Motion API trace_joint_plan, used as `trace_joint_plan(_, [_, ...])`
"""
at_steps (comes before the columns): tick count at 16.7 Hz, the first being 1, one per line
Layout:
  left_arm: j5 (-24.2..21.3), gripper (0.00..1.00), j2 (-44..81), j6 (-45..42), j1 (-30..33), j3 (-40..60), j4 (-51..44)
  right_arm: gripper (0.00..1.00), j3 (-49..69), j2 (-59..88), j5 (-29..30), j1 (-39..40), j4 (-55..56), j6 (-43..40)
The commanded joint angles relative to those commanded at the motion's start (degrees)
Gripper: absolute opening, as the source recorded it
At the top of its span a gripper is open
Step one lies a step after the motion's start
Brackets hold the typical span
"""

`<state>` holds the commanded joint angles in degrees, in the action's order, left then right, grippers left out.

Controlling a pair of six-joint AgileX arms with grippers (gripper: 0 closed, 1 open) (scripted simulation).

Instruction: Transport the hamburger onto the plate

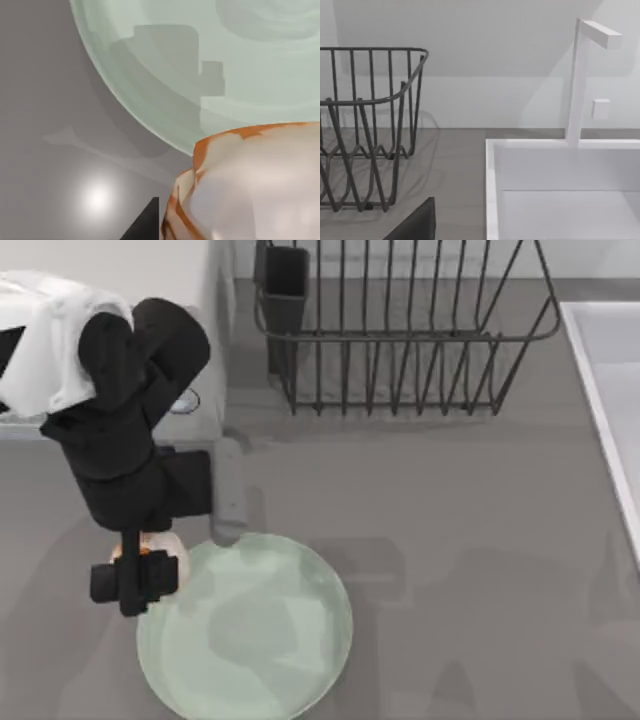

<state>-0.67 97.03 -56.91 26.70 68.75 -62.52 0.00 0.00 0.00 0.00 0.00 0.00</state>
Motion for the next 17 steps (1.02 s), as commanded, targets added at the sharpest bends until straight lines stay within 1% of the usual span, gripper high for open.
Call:
trace_joint_plan(3, [-0.09, 0.0, 2.51, 2.56, 9.01, 1.91, 1.05, 1.0, 0.0, 0.0, 0.0, 0.0, 0.0, 0.0])
trace_joint_plan(6, [-0.07, 0.0, 3.62, 4.05, 13.39, 2.92, 1.91, 1.0, 0.0, 0.0, 0.0, 0.0, 0.0, 0.0])
trace_joint_plan(11, [-0.05, 0.0, 3.5, 3.95, 13.4, 2.7, 2.02, 1.0, 0.0, 0.0, 0.0, 0.0, 0.0, 0.0])
trace_joint_plan(17, [-0.32, 0.0, 6.14, 3.87, 13.5, -1.41, 7.96, 1.0, 0.0, 0.0, 0.0, 0.0, 0.0, 0.0])
